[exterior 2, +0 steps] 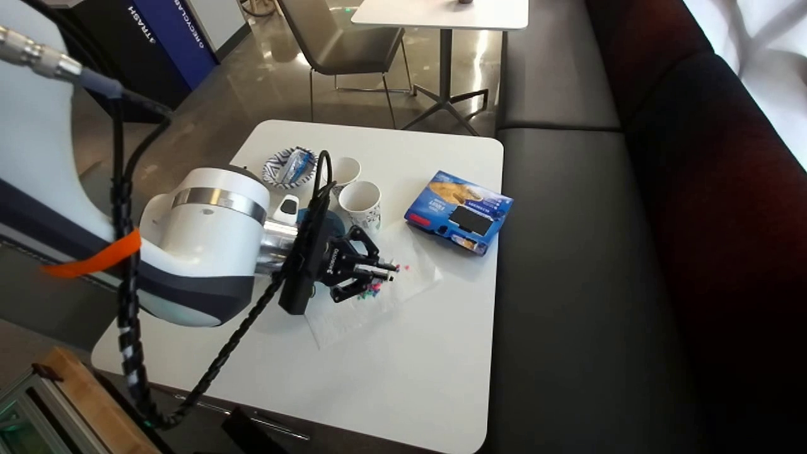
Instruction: Transfer a spoonful of contents from the blue bowl onto the paper towel
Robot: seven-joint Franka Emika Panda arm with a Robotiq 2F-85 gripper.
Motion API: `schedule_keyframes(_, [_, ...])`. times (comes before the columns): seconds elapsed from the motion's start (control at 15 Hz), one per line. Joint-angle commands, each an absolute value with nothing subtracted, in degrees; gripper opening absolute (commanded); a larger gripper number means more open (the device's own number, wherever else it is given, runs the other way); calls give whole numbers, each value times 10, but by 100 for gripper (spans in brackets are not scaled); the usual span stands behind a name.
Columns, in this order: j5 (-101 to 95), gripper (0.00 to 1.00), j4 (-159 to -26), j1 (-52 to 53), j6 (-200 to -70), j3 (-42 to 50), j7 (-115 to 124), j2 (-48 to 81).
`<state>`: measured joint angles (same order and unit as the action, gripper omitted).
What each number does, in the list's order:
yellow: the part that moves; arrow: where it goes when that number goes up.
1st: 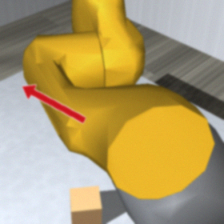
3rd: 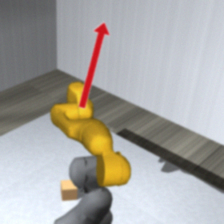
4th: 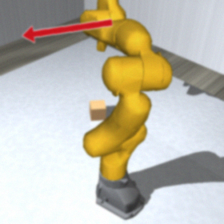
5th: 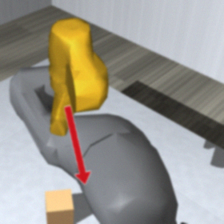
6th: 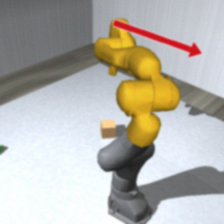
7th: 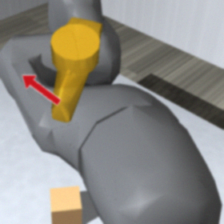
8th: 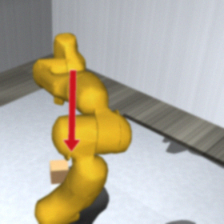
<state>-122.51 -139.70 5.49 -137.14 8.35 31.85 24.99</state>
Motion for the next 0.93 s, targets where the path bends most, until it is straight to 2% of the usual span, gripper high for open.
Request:
schedule_keyframes(0.0, [-1213, 3, -1403, -11, -1340, 24, 320, 243])
schedule_keyframes(0.33, [-1113, 3, -1412, -90, -1441, 17, 291, 180])
schedule_keyframes(0.87, [-950, 3, -1377, -207, -1690, 96, 192, 154])
